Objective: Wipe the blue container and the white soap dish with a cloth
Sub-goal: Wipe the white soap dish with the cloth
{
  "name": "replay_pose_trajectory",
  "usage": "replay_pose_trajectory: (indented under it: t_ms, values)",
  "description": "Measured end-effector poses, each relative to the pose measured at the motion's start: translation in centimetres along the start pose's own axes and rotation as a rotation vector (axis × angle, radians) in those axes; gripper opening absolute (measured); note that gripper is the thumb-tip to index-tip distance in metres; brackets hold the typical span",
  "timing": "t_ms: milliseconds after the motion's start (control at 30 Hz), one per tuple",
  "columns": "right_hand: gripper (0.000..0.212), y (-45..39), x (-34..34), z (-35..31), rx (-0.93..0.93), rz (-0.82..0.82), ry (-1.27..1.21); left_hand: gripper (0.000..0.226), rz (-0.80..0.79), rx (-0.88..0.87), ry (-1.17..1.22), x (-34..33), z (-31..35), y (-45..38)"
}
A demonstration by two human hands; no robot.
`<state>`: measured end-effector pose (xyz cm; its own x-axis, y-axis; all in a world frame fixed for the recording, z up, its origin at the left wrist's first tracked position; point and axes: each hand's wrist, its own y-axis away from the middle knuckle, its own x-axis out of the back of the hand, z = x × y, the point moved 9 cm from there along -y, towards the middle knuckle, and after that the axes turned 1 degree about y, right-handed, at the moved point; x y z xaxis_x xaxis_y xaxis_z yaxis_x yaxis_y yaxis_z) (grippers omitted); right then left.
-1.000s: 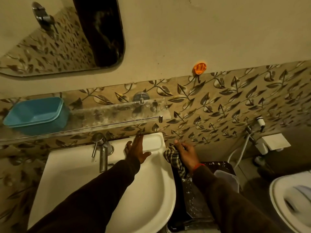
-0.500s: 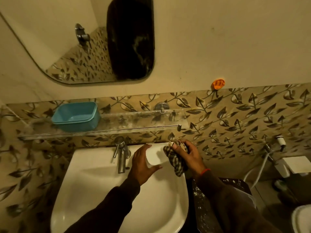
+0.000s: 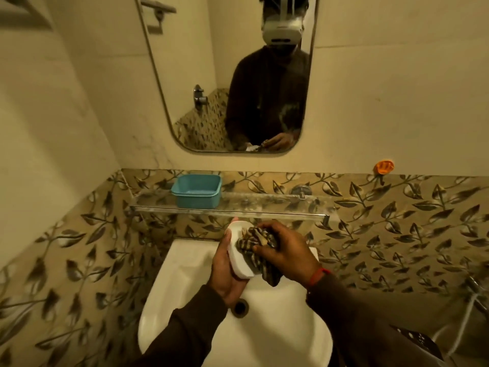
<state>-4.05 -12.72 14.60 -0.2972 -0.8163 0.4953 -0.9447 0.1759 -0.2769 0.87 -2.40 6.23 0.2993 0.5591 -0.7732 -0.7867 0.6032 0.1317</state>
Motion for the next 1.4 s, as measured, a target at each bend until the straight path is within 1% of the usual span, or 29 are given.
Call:
replay_pose_trajectory:
  t_ms: [33,100,167,233,300,367,467,533,600,700,800,900,967,1033,1067,1200,1267,1333,1400]
  values:
    - [0.033,-0.2,-0.5,-1.3,0.052,0.023,0.141,0.045,-0.006,0.013,-0.013,-0.5,-0.1,0.5]
    - [0.021,-0.4,-0.7,-3.4,0.13,0.14,0.301,0.06,-0.006,0.052,-0.06,-1.1,-0.7,1.2]
    - [0.017,-0.3,-0.8,-4.8,0.173,0.246,0.359,0.069,0.006,0.085,-0.093,-1.4,-1.2,1.6]
    - [0.018,-0.2,-1.5,-6.0,0.21,0.266,0.379,0.067,0.034,0.1,-0.101,-1.2,-1.0,1.7]
    - [0.017,-0.2,-2.0,-7.1,0.257,0.209,0.343,0.065,0.063,0.134,-0.09,-0.6,-0.6,1.7]
    - [0.018,-0.2,-2.5,-7.8,0.29,0.067,0.266,0.069,0.061,0.161,-0.095,0.2,0.0,1.8]
    - [0.019,0.6,-3.9,-8.9,0.372,-0.188,0.171,0.079,0.028,0.178,-0.132,1.2,1.7,1.9]
    - [0.021,1.2,-4.7,-9.7,0.432,-0.272,0.168,0.08,-0.011,0.216,-0.143,1.0,2.5,2.0]
    - [0.02,1.1,-4.7,-10.5,0.496,-0.248,0.262,0.078,-0.004,0.249,-0.13,0.4,3.0,2.2]
    - [0.024,0.1,-3.0,-12.1,0.587,-0.077,0.443,0.068,0.006,0.189,-0.113,-0.7,3.5,1.9]
    - [0.027,-1.0,-1.4,-13.1,0.573,0.106,0.617,0.062,-0.023,0.101,-0.176,-2.0,4.2,1.6]
    - [0.037,-1.7,-1.5,-13.5,0.504,0.188,0.784,0.062,-0.038,0.014,-0.184,-2.9,5.9,1.2]
    - [0.05,-2.3,-1.2,-13.3,0.412,0.2,0.812,0.064,-0.031,-0.018,-0.194,-3.5,6.7,1.1]
    - [0.063,-2.6,-1.5,-12.9,0.356,0.131,0.821,0.07,-0.023,-0.05,-0.214,-3.6,7.1,1.1]
    - [0.065,-2.5,-2.1,-12.8,0.344,0.08,0.83,0.072,-0.022,-0.064,-0.204,-3.5,7.3,1.1]
    - [0.046,-1.1,-5.1,-12.7,0.279,-0.157,0.817,0.057,-0.035,-0.141,-0.177,-3.3,9.0,1.5]
    - [0.039,-0.9,-5.4,-12.5,0.217,-0.242,0.78,0.058,-0.061,-0.125,-0.167,-3.6,9.0,1.8]
    - [0.031,-1.0,-5.0,-12.8,0.2,-0.306,0.636,0.06,-0.1,-0.092,-0.141,-3.9,8.4,1.9]
    - [0.024,-1.2,-4.3,-13.0,0.183,-0.322,0.444,0.061,-0.13,-0.064,-0.075,-4.0,7.9,2.0]
